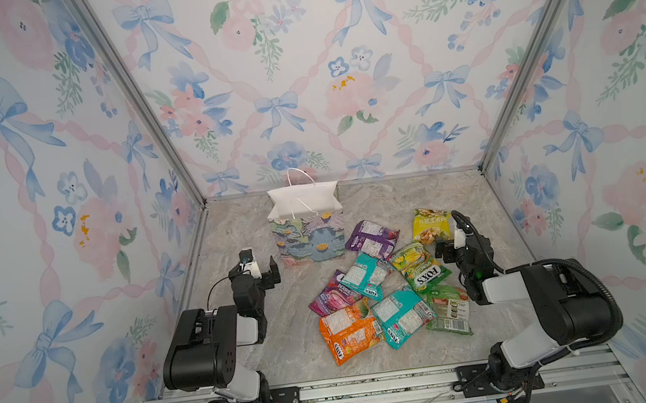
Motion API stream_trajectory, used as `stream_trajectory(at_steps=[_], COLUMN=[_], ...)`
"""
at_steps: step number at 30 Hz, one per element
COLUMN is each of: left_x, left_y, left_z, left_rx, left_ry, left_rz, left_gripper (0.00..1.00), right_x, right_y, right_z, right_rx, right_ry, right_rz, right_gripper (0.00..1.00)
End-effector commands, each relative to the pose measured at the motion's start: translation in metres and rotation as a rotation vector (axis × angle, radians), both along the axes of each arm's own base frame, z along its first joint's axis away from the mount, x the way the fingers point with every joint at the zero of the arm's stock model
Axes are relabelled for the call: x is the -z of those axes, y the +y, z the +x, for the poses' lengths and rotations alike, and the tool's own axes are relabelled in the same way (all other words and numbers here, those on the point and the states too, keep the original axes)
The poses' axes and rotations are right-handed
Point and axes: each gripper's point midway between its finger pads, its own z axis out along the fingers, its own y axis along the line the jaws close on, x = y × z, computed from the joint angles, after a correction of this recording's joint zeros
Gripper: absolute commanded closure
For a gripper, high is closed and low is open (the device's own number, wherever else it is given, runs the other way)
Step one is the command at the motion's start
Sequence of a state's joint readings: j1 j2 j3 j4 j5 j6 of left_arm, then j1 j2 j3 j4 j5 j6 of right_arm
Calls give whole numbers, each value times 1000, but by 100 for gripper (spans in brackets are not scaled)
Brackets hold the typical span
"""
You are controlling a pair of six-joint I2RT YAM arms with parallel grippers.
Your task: Place the snacks into the paper bag
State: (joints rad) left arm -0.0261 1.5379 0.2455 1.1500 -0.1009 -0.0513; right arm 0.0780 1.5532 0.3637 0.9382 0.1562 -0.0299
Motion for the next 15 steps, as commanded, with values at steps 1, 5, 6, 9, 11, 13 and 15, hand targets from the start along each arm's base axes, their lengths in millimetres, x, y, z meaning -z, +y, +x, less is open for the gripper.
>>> stream_trajectory(at_steps=[1, 5, 6, 9, 11, 13, 15], left_x=[1, 1, 1, 1, 1, 1, 1], left_y=[-1, -1, -1, -1, -1, -1, -1], left_z=[3, 3, 3, 3, 3, 3, 3], left_rx=[2, 4, 3, 2, 3, 2, 1], left_ry=[9, 10, 9, 11, 10, 10, 9], left_rz=[20, 20, 20, 21, 20, 20, 20], left_gripper=[2, 2, 2, 2, 2, 2, 2], right_x=[-5, -5, -5, -5, -4, -5, -4], right_y=[0, 0, -1, -2, -3, -3, -3], right_z=[5, 5, 5, 6, 6, 6, 6], right_rx=[0, -1, -1, 0, 0, 0, 0], right_ry=[-13, -14, -13, -10, -6, -7, -7], right_rz=[15, 16, 15, 26, 29, 31, 31], right_gripper=[3, 3, 3, 4, 3, 3, 3])
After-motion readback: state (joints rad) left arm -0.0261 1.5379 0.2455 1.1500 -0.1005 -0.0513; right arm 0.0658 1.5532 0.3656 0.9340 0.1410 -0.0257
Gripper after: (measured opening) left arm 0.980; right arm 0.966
